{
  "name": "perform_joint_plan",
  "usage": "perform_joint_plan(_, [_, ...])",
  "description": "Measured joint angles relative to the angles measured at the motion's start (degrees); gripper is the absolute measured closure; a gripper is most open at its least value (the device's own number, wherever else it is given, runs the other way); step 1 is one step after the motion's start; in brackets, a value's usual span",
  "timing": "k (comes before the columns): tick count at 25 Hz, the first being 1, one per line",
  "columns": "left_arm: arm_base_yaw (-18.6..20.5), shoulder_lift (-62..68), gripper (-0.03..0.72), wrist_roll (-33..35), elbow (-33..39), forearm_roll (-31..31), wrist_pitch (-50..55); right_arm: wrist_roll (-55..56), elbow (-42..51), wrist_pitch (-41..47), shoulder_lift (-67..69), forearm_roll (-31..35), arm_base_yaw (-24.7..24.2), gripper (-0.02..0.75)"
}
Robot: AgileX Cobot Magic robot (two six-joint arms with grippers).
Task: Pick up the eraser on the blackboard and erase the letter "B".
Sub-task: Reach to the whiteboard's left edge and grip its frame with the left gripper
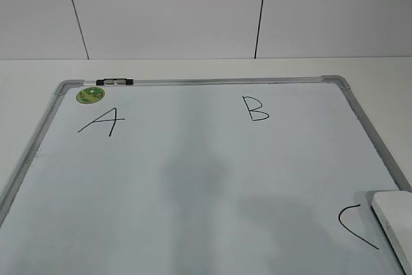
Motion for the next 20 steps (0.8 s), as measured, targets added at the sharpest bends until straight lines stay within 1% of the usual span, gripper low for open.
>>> perform_joint_plan(17, [0.0, 0.0, 0.453, 0.0, 0.0, 0.0, 0.0, 0.0, 0.0, 0.0, 0.0, 0.0, 0.0, 0.169])
perform_joint_plan(20, [0.0, 0.0, 0.453, 0.0, 0.0, 0.0, 0.0, 0.0, -0.23, 0.84, 1.93, 0.0, 0.0, 0.169])
